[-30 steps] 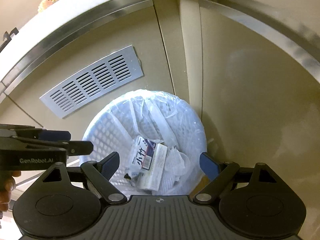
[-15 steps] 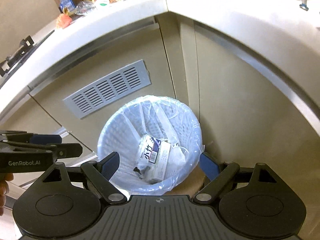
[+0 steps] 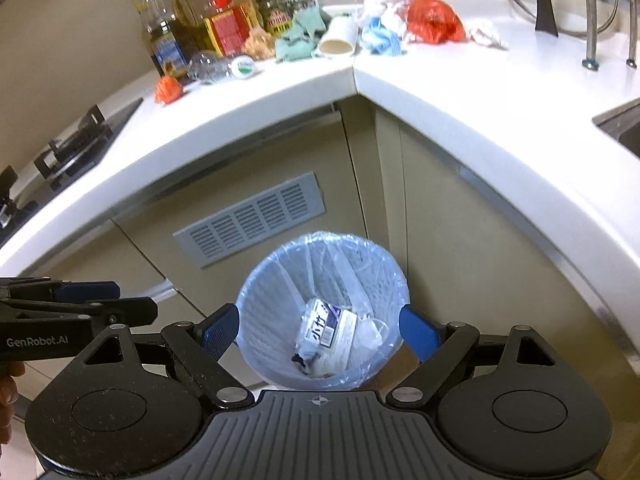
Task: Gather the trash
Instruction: 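Raise both tools back up toward the counter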
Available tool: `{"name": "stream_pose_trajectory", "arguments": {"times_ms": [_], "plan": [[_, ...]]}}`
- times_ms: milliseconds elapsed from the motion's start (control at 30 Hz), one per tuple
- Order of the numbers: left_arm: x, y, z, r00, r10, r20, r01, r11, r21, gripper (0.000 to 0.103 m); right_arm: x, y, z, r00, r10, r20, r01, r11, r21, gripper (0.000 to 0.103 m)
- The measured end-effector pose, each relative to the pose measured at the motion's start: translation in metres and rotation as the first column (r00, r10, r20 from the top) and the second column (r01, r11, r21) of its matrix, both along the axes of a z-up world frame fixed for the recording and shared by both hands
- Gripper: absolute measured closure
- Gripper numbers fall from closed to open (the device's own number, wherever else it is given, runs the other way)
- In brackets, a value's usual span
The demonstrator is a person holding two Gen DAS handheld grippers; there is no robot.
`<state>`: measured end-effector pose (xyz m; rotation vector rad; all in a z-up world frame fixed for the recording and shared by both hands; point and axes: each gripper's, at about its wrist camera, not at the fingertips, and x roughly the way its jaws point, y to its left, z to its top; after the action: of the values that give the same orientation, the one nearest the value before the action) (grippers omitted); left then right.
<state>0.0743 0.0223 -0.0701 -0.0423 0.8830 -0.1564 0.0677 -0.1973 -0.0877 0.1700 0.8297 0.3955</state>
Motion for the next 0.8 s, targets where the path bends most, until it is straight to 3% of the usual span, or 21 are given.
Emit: {"name": "stream_pose_trajectory", "arguments": {"times_ms": [400,800], "plan": [[0.008,0.018,0.044,0.993,0.011,0.121,-0.01,1.0,-0.003,0.048,0.007,-0.02,0.039,0.992,-0.071,0.104,0.067,0.997,0.037,0.016],[0.07,0.071,0.065,0.981,0.067,0.181,-0.07,0.997,0.012,0.048,0.066,-0.026,0.055,0.979,-0.151,0.135,0.146,0.988,0.045,0.016]]}}
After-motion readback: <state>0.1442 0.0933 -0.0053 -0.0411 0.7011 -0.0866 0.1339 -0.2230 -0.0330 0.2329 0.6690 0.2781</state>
